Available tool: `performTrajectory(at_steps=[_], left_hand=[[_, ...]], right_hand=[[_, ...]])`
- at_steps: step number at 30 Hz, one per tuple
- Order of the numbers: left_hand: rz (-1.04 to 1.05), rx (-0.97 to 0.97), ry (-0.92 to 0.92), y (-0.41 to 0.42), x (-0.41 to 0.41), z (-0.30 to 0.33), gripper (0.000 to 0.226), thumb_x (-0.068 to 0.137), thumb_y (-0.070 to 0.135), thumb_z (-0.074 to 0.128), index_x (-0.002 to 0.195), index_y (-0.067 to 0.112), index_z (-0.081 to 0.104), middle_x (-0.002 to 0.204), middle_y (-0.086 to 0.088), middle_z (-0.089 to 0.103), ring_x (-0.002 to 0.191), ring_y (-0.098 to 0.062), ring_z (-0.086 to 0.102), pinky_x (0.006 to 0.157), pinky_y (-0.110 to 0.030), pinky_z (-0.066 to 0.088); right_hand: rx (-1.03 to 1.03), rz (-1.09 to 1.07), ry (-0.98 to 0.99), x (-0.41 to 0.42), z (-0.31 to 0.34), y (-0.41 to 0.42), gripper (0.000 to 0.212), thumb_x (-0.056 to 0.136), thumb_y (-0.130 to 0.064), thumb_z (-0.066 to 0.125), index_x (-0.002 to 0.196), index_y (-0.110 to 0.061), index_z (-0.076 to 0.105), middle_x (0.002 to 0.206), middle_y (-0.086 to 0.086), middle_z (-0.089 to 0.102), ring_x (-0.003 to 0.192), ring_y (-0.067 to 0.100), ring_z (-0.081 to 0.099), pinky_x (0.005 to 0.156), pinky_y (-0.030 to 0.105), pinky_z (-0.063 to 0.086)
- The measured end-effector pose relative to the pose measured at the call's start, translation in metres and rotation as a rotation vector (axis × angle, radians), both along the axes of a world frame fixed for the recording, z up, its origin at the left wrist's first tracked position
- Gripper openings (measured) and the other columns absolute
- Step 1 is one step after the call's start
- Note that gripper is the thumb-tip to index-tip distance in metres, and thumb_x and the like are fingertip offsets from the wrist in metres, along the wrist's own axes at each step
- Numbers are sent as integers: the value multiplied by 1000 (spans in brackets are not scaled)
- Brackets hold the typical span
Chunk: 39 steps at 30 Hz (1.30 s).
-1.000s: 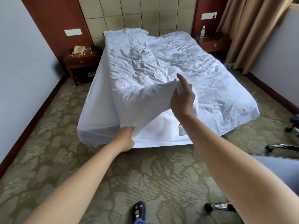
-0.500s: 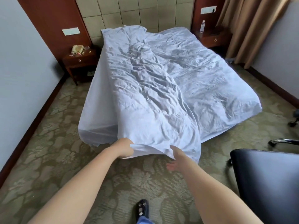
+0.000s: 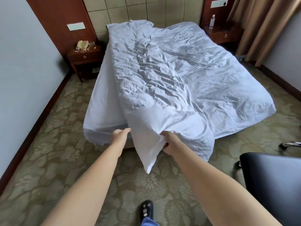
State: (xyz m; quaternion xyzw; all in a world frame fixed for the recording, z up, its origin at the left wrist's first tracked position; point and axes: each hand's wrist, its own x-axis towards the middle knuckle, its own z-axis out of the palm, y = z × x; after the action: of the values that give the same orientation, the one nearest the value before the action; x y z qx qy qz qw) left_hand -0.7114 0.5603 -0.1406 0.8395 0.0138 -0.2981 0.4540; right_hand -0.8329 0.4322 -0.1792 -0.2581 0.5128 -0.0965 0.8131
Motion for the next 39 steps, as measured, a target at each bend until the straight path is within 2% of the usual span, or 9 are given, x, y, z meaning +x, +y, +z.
performTrajectory(at_steps=[3, 5, 10, 15, 21, 25, 33, 37, 39], left_hand=[[162, -200, 266, -6, 4, -19, 93, 63, 51, 81, 136, 10, 42, 131, -2, 50, 123, -27, 47, 99, -41, 39], [118, -324, 497, -14, 2, -32, 114, 46, 58, 87, 141, 15, 41, 129, -4, 59, 115, -26, 58, 96, -38, 46], [-38, -408, 673, -36, -8, -31, 52, 79, 44, 72, 115, 7, 67, 108, -16, 70, 98, -30, 67, 96, -41, 49], [-22, -363, 487, -47, -3, -15, 42, 87, 36, 64, 117, 7, 63, 98, -11, 67, 81, -27, 64, 70, -35, 51], [-49, -472, 530, -32, -10, -2, 41, 90, 36, 61, 118, 6, 63, 111, -16, 69, 98, -34, 66, 81, -40, 53], [-58, -461, 549, -12, 2, 0, 47, 87, 37, 65, 123, 7, 61, 112, -16, 69, 100, -30, 68, 72, -35, 57], [-45, -448, 622, 25, 3, -8, 36, 92, 35, 58, 112, 6, 64, 101, -15, 73, 79, -22, 73, 62, -28, 60], [111, -283, 593, 35, -4, -31, 24, 92, 32, 60, 92, 7, 58, 54, -7, 61, 30, -13, 48, 32, -13, 35], [128, -193, 532, 33, -5, -39, 26, 92, 35, 60, 97, 10, 55, 59, -5, 55, 33, -11, 38, 34, -13, 26]], right_hand=[[16, 27, -64, 2, 8, 9, 6, 88, -5, 53, 83, -6, 50, 64, 7, 50, 55, 18, 48, 50, 25, 38], [-3, 20, -113, 3, 16, 7, 15, 89, -4, 51, 74, -7, 48, 52, 4, 48, 49, 15, 46, 44, 22, 37], [-27, -25, -113, 0, 26, -11, 13, 85, -6, 53, 74, -9, 49, 59, 4, 49, 54, 16, 48, 46, 24, 38], [-11, -90, -21, -6, 17, -21, 11, 83, -12, 61, 87, -7, 52, 77, 6, 52, 59, 17, 51, 37, 18, 40], [103, -176, -189, -2, 12, -20, 47, 83, -27, 64, 121, -1, 51, 120, 20, 61, 101, 36, 63, 95, 45, 48], [67, -319, -180, 13, 22, -35, 45, 82, -24, 66, 121, -6, 53, 126, 13, 58, 111, 35, 57, 100, 52, 42], [31, -233, -57, 7, 6, 4, 53, 80, -34, 68, 125, -11, 53, 120, 9, 59, 108, 31, 58, 95, 44, 48], [23, -124, 133, -15, -22, 32, 14, 88, -21, 62, 94, -10, 55, 78, 6, 52, 62, 20, 49, 47, 28, 40], [16, -125, 163, -20, -28, 33, 18, 93, -15, 55, 77, -13, 50, 54, 2, 38, 39, 13, 33, 35, 18, 25]])
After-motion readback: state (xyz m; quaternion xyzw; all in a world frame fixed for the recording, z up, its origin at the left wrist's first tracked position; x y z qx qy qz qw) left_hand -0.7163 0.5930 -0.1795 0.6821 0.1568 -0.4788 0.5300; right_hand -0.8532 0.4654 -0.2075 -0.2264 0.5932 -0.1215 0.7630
